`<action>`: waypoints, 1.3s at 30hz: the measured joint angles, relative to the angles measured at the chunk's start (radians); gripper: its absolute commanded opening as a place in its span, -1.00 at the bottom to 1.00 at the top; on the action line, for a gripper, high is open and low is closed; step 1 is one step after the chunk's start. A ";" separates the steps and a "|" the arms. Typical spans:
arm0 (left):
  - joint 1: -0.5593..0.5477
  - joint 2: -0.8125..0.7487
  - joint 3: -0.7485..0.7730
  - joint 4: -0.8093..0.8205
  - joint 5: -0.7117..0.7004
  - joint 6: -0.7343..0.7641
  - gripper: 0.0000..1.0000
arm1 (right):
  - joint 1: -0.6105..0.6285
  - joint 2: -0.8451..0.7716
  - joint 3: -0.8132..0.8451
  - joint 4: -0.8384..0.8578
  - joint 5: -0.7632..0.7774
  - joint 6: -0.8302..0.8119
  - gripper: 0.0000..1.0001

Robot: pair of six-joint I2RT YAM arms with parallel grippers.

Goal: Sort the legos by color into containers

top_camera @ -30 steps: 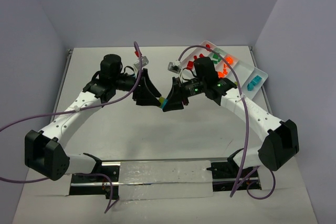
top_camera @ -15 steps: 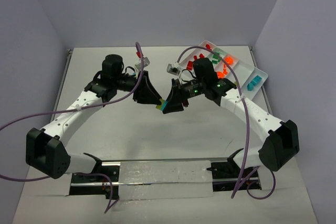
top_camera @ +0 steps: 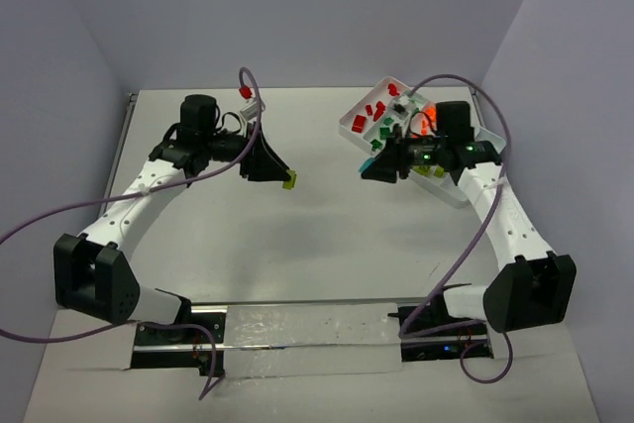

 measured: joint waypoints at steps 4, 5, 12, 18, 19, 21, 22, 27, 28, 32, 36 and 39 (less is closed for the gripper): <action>0.001 0.046 0.051 -0.014 -0.062 0.030 -1.00 | -0.229 0.028 0.018 -0.127 0.072 -0.122 -1.00; -0.003 0.064 0.071 -0.015 -0.082 0.034 -1.00 | -0.281 0.050 0.031 -0.153 0.111 -0.147 -1.00; -0.047 0.171 0.190 -0.032 -0.228 0.065 -1.00 | -0.458 0.285 0.162 -0.217 0.506 -0.202 -1.00; -0.059 0.215 0.206 -0.043 -0.263 0.067 -1.00 | -0.487 0.463 0.254 -0.223 0.795 -0.201 -1.00; -0.059 0.224 0.209 -0.047 -0.266 0.067 -1.00 | -0.488 0.482 0.264 -0.222 0.831 -0.201 -1.00; -0.058 0.242 0.216 -0.055 -0.270 0.066 -1.00 | -0.489 0.522 0.280 -0.221 0.897 -0.201 -1.00; -0.058 0.249 0.219 -0.057 -0.271 0.066 -1.00 | -0.490 0.542 0.289 -0.222 0.925 -0.201 -0.98; -0.058 0.276 0.246 -0.068 -0.273 0.066 -1.00 | -0.494 0.616 0.314 -0.209 1.028 -0.202 -0.70; -0.058 0.279 0.253 -0.069 -0.273 0.066 -1.00 | -0.495 0.624 0.316 -0.207 1.043 -0.202 -0.66; -0.058 0.281 0.265 -0.068 -0.273 0.064 -1.00 | -0.497 0.657 0.343 -0.197 1.093 -0.202 -0.44; -0.058 0.281 0.266 -0.069 -0.273 0.063 -1.00 | -0.498 0.690 0.383 -0.191 1.117 -0.202 -0.34; -0.058 0.281 0.266 -0.068 -0.273 0.063 -1.00 | -0.498 0.711 0.409 -0.189 1.120 -0.202 -0.33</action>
